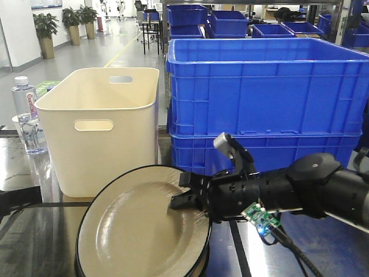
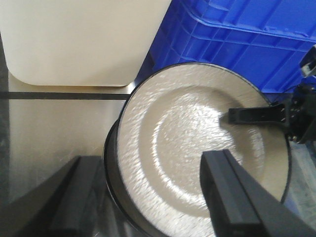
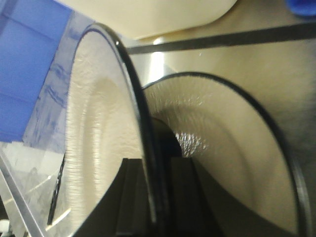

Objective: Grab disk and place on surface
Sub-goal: 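Lower both plates flat onto the table in front of the bin, then open both grippers to release the stacked plates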

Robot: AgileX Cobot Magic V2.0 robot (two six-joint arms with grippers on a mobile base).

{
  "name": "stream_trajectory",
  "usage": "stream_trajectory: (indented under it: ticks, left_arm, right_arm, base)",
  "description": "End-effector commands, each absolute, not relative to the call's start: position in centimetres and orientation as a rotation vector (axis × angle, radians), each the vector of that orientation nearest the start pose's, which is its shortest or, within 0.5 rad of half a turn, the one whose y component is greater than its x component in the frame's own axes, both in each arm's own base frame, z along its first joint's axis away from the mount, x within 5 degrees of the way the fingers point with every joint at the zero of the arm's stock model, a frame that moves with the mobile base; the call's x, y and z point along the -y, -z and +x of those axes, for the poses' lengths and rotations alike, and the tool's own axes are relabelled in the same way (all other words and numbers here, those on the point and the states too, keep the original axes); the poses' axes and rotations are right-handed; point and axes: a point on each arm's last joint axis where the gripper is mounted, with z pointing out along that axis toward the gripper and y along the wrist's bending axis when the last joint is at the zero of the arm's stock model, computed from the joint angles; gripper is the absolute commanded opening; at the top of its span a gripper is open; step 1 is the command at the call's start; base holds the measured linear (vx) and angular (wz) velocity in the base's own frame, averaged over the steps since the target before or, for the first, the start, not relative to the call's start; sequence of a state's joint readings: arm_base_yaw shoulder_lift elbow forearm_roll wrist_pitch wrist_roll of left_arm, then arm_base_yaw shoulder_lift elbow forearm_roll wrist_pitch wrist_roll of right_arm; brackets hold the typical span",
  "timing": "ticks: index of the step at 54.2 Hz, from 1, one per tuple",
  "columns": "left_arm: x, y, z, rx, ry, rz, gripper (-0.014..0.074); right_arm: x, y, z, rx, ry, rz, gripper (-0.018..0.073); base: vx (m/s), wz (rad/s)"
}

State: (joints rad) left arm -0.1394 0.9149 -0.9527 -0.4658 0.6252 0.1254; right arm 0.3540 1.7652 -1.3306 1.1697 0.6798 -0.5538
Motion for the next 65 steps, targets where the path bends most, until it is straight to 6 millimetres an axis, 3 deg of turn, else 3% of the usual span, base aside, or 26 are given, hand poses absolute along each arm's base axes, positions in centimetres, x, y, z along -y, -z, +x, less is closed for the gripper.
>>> stream_trajectory:
  ticks: [1, 18, 34, 53, 65]
  left_arm:
    - [4.7, -40.2, 17.8, -1.931, 0.529, 0.011, 0.0521]
    - [4.7, -40.2, 17.8, -1.931, 0.529, 0.011, 0.0521]
    - [4.7, -40.2, 17.8, -1.930, 0.529, 0.011, 0.0521]
    - [4.7, -40.2, 17.8, -1.929, 0.520, 0.014, 0.0521]
    - [4.6, -40.3, 17.9, -1.913, 0.517, 0.009, 0.0515]
  right_arm:
    - [-18.4, -31.9, 35.1, -2.184, -1.200, -0.140, 0.0239]
    - [-18.2, -31.5, 35.2, -2.129, -1.027, -0.380, 0.0487]
    - [-17.1, -30.7, 34.9, -2.180, -0.724, -0.645, 0.0545]
    - [-15.1, -35.6, 32.4, -2.055, -0.506, -0.706, 0.0545]
    - [-13.9, -38.9, 30.0, -1.993, -0.489, -0.646, 0.0544]
  base:
    - [0.00, 0.00]
    - [0.00, 0.00]
    - [0.00, 0.00]
    - [0.00, 0.00]
    - [0.00, 0.00]
